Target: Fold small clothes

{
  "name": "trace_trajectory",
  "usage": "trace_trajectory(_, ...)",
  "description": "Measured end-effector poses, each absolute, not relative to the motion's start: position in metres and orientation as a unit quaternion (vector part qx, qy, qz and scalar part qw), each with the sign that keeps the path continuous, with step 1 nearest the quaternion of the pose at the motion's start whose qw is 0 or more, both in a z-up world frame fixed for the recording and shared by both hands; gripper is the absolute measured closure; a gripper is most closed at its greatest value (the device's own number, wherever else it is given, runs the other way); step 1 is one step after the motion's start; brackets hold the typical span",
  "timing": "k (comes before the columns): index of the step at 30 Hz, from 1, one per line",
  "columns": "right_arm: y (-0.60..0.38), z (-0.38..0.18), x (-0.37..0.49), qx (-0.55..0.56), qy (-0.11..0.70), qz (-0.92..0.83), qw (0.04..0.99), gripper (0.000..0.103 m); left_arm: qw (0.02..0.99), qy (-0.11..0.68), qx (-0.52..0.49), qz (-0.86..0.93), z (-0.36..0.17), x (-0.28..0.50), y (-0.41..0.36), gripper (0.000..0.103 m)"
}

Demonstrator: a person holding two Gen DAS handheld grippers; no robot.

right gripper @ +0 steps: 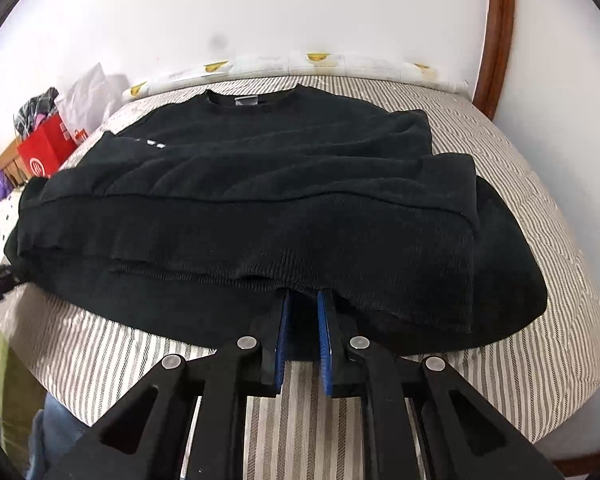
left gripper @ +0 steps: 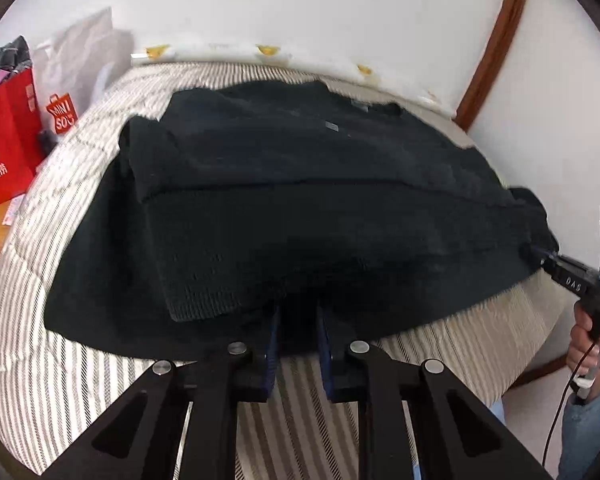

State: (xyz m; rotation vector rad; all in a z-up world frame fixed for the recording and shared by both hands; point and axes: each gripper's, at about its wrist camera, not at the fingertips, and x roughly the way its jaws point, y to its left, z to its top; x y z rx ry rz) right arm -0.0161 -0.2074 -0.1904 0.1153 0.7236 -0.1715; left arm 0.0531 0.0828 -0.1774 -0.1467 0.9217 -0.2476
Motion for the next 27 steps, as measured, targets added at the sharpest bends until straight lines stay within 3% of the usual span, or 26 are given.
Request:
trace_trajectory(12,-0.220,-0.165,0.032,0.087,0.337,-0.097,0.932,0.093,0.897,0.420,-0.081,-0.114,-0.154,0.087,0.092,0.086)
trace_trajectory(27,-0.247,-0.140,0.110,0.084,0.327,-0.102,0.936,0.093,0.900,0.415,-0.094,-0.095,-0.144,0.183,0.103,0.086)
